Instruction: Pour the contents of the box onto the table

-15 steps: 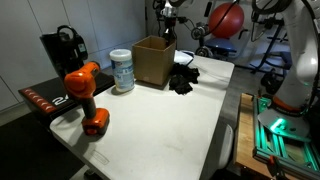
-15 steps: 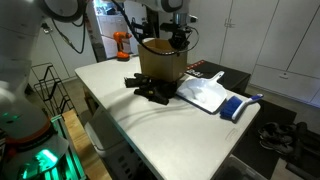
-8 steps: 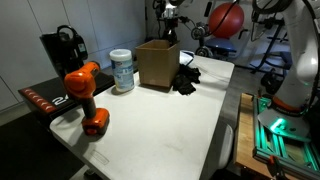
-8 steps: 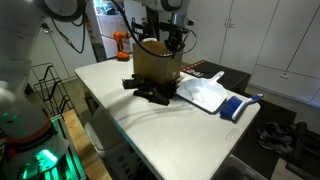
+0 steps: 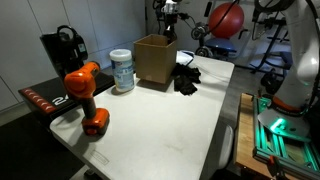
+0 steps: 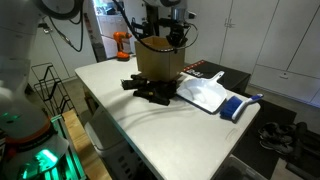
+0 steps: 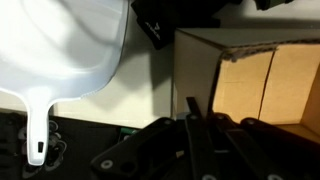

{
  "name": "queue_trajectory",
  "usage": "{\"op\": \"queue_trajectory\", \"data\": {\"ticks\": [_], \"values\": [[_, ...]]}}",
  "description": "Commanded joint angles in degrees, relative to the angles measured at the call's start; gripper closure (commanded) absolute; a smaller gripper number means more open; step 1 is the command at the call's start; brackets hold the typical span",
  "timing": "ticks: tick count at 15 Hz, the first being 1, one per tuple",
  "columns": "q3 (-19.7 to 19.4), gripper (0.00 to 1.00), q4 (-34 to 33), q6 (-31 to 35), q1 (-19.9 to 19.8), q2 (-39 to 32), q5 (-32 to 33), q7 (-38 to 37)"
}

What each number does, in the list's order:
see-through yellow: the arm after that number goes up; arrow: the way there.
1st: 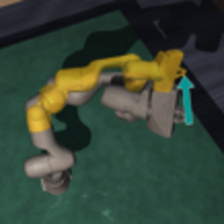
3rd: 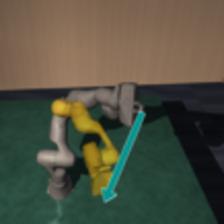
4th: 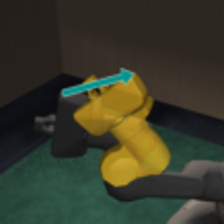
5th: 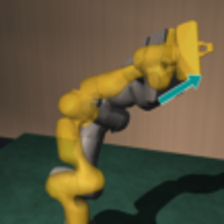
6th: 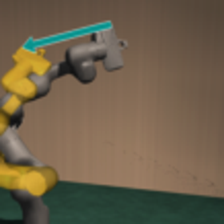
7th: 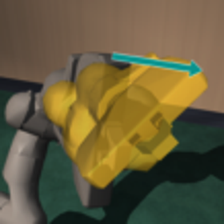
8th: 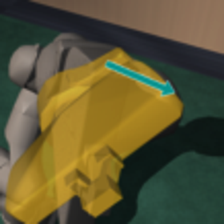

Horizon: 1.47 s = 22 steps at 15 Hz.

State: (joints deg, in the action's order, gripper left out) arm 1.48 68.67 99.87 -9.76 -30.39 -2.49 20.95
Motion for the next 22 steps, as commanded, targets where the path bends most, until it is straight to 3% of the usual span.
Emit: {"op": "queue_trajectory", "data": {"ticks": [1, 8, 18, 19, 22], "values": [[0.31, 0.99, 0.51, 3.60, -0.27, 0.27, -0.71, 0.67], [0.01, 0.99, 0.75, 5.11, -0.54, -1.45, -1.87, 0.68], [-0.72, 0.99, 2.19, 1.46, -0.02, -1.39, -0.22, -0.29], [-0.85, 0.70, 2.10, 1.92, 0.01, -1.48, -0.21, -0.66], [-0.51, 0.56, 2.09, 4.25, -0.23, -0.42, -1.10, -0.43]]}}
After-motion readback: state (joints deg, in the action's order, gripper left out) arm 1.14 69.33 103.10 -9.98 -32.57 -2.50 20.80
